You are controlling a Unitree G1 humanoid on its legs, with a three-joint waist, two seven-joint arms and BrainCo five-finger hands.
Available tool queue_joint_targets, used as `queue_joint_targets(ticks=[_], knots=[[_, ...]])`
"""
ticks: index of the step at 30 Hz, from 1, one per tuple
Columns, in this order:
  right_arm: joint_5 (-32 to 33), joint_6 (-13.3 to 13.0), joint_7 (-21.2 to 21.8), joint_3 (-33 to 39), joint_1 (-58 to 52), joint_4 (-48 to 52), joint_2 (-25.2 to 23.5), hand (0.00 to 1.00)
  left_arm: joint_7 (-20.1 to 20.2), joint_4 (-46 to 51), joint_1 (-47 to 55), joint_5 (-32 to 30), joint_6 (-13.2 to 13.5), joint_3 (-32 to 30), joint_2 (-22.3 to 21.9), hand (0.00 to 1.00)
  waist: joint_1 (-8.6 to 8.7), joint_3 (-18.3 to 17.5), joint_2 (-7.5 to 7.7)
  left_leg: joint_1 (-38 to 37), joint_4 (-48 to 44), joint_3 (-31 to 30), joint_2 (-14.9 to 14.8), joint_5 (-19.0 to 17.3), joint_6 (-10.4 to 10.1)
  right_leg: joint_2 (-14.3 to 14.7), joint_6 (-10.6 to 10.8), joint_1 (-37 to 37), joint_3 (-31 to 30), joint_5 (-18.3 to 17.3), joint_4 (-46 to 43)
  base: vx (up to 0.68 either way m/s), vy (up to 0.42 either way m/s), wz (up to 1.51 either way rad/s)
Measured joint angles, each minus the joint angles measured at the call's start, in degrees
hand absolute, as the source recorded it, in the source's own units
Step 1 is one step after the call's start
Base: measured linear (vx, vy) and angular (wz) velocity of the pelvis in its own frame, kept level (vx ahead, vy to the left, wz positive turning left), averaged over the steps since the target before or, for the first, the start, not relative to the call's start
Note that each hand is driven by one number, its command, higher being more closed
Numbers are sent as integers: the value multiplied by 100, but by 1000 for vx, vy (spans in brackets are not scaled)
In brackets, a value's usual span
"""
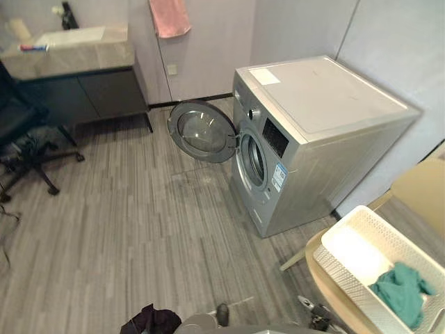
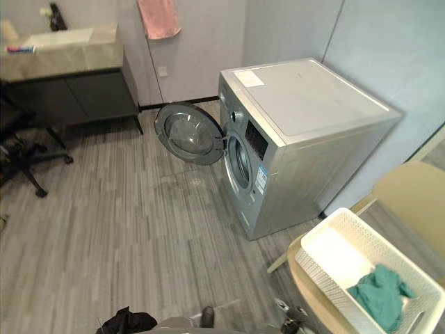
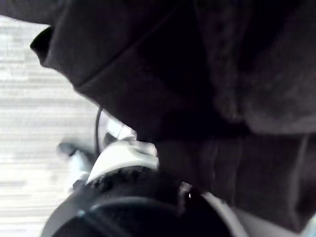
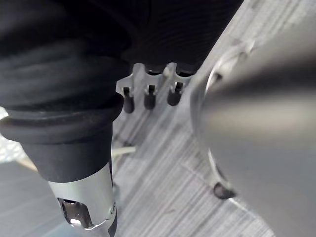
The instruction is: Pick up the laundry basket with both hands and put the clothes into the washing machine.
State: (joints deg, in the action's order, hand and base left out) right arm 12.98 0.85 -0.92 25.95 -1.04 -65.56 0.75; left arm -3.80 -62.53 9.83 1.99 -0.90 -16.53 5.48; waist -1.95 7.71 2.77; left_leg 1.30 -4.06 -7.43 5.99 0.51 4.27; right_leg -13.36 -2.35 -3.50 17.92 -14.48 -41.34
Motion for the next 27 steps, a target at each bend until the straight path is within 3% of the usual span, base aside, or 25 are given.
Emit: queue_joint_targets(ticks=[1,3,4,5,6,7,8,10,11,13,14,15,16,17,18,19,20,21,22,23,24,25,26,27], knots=[[21,-2,-2,-4,-131,90,-70,0,-2,2,-42,-31,-10,-2,4,100,-1,5,16,-32,-18,-112,-20,-2,-1,282,101,-190,-87,-116,61,0,-81,66],[162,-18,4,57,-266,289,-145,0,-5,3,-176,-46,-19,-10,-23,100,4,32,-42,3,-49,-217,-86,-8,0,582,187,-412,-295,-171,333,-47,-110,57],[208,-36,5,67,-289,417,-155,0,-3,22,-331,-48,-12,-19,-37,100,26,48,-90,37,-49,-356,-131,-10,-2,802,247,-488,-524,-135,851,-75,-156,89],[222,-34,4,112,-299,424,-223,0,11,58,-510,-50,5,-108,-13,100,55,10,52,62,136,-441,-59,-41,-4,884,311,-439,-832,-141,1686,-7,-144,95],[221,-36,-2,150,-339,369,-340,0,24,153,-576,-53,17,-217,25,100,110,-51,309,90,-68,-364,142,-67,-51,697,348,-484,-841,50,1884,121,-179,135],[299,-45,15,316,-455,460,-390,0,1,276,-814,-48,21,-400,-132,100,210,24,224,537,-1537,-135,35,-549,35,669,324,-452,-513,85,1825,174,-167,110],[308,-47,8,337,-502,657,-290,0,9,418,-819,-49,77,-456,-391,100,133,66,-41,465,-1773,-230,-213,-1222,-300,903,323,-352,-369,87,1812,146,-138,92],[277,-31,6,302,-481,602,-297,0,41,479,-736,-79,82,-553,-528,100,102,20,-121,349,-1757,-229,-315,-1306,-367,1033,279,-179,-409,113,1932,68,-88,14],[274,-26,7,234,-491,599,-319,0,40,509,-666,-73,86,-555,-532,100,108,-102,-59,367,-1839,-230,-362,-1344,-396,1092,229,-139,-399,146,2035,151,-127,-8],[237,-45,7,62,-406,636,-195,0,94,713,-411,-27,136,-649,-693,100,108,-225,-353,1026,-3402,-154,-698,-1743,-775,1446,121,-34,-264,176,2109,149,-69,-6],[238,-45,6,60,-394,629,-148,0,116,756,-408,-28,136,-695,-745,100,114,-212,-436,1293,-4041,-152,-758,-1718,-854,1526,86,19,-202,151,2105,143,14,0],[246,-35,0,30,-395,623,-67,0,126,813,-397,-19,147,-818,-815,100,86,-211,-573,1687,-4988,-113,-888,-1461,-1226,1659,21,183,-194,93,2099,214,20,-9],[286,-35,-3,-56,-392,616,-68,0,119,819,-372,7,145,-892,-828,100,72,-176,-618,1796,-5350,157,-1026,-1083,-1212,1685,2,377,-279,5,2064,250,18,-14],[293,-41,-3,-103,-389,622,-97,0,117,814,-352,5,145,-889,-778,100,70,-198,-557,1797,-5436,334,-1062,-911,-1103,1660,51,478,-341,-47,2065,239,35,-21],[352,-48,-16,-149,-342,621,-174,0,114,799,-360,12,148,-887,-589,100,21,-182,-326,1920,-5746,749,-1248,-786,-972,1519,12,674,-409,-15,2209,169,39,-21],[381,-55,-19,-145,-320,623,-192,0,110,794,-366,11,146,-887,-537,100,-17,-189,-313,1953,-5666,859,-1412,-961,-775,1515,6,731,-442,27,2301,174,61,-32],[492,-63,-24,-145,-249,620,-216,0,98,752,-338,12,121,-914,-456,100,-49,-230,-232,1975,-4992,1002,-1783,-1198,-609,1512,90,811,-517,97,2484,180,81,-23],[511,-66,-29,-150,-218,622,-233,0,88,742,-316,11,119,-990,-449,100,-47,-248,-195,1984,-4519,1003,-1936,-1239,-568,1500,99,837,-535,102,2561,208,116,-22],[537,-67,-41,-184,-152,621,-267,0,42,733,-282,13,114,-1166,-476,100,-61,-245,-192,1992,-3481,899,-2153,-1213,-606,1425,135,836,-608,92,2641,318,270,-17],[544,-69,-46,-204,-80,601,-294,0,-16,681,-223,22,113,-1276,-503,100,-59,-263,-206,1933,-2390,699,-2206,-1073,-803,1285,315,844,-690,96,2649,288,293,-22],[544,-73,-45,-155,-56,549,-299,0,-37,602,-193,45,111,-1292,-502,100,-61,-273,-180,1817,-1869,555,-2183,-959,-935,1201,398,851,-736,59,2636,381,408,-29],[544,-88,-46,-98,-40,350,-237,0,-72,379,-141,146,113,-1262,-498,100,-96,-242,-170,1582,-1221,341,-2163,-782,-1219,1031,615,993,-873,-50,2605,285,332,-28],[544,-87,-55,-93,-43,256,-169,0,-98,175,-97,195,97,-1257,-499,100,-106,-260,-276,1405,-1160,322,-2097,-517,-1435,887,779,1194,-937,-149,2572,371,472,-31],[545,-88,-57,-24,-55,112,-98,0,-123,-4,-22,211,62,-1253,-502,100,-135,-279,-222,1266,-1432,341,-1865,-13,-1388,641,944,1413,-1106,-276,2520,368,474,-20]])
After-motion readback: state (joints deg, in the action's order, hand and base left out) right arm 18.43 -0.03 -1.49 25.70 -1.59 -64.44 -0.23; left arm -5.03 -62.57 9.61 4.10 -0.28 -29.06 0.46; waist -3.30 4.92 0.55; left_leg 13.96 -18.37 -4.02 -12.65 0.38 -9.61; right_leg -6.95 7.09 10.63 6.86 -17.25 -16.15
